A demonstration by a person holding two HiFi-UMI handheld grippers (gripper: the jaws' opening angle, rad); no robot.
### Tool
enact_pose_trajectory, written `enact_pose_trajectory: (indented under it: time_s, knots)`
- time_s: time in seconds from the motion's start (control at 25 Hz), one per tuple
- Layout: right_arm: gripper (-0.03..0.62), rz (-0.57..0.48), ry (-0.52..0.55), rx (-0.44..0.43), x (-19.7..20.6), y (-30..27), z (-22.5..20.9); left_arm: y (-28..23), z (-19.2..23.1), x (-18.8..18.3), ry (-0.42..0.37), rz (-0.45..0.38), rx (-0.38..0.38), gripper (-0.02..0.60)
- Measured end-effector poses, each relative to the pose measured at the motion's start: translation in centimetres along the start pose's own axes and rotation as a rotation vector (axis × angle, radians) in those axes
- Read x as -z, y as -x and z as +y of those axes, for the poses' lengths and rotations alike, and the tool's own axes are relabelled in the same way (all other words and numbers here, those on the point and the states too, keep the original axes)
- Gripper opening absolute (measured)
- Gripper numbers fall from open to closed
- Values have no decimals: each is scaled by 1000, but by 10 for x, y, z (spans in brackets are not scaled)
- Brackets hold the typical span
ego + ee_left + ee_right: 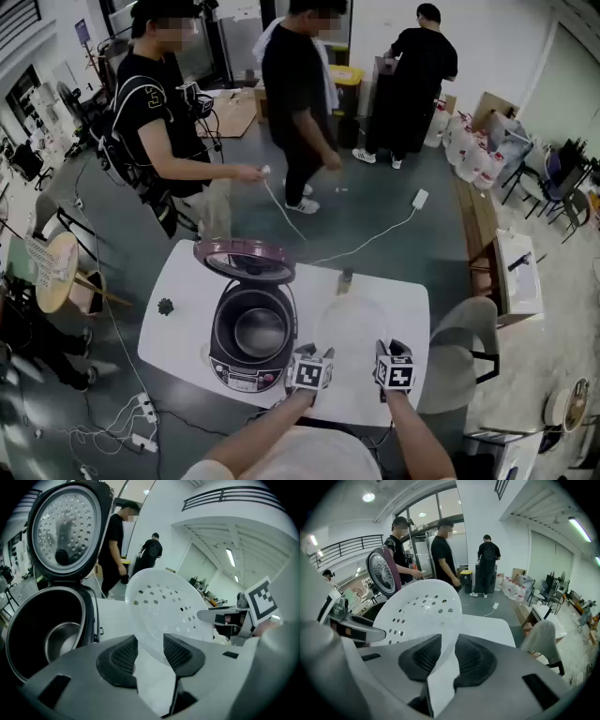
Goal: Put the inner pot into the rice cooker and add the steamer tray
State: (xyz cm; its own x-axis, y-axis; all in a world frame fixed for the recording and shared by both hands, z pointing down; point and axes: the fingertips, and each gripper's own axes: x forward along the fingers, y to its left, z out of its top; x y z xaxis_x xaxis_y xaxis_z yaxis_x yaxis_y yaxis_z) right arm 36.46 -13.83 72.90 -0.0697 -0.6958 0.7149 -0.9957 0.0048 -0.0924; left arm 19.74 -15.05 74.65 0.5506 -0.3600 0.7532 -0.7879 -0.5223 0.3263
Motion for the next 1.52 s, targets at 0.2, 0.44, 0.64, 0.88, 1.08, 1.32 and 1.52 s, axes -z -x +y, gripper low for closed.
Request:
enact_pose_trajectory:
  time_s: [0.2,0.44,0.64,0.88,1.08,1.32,1.52]
  knots:
    - [101,-50,9,-9,-19,22,13,32,-2,-14,-12,-63,14,186]
    - [101,-102,29,-29,-50,40,38,69,5,-34,-42,-119,4,187]
    - [101,-122,36,-54,-62,41,66,93,26,-39,-50,-133,-26,187]
    - [101,-112,60,-93,-70,30,107,115,59,-33,-39,-129,-59,189]
    - [102,-107,89,-112,-75,21,144,131,90,-25,-43,-120,-92,190]
    - [103,-95,129,-139,-89,5,191,148,137,-26,-61,-104,-141,190]
    - [114,-55,170,-165,-85,-12,223,151,170,-16,-92,-71,-171,196]
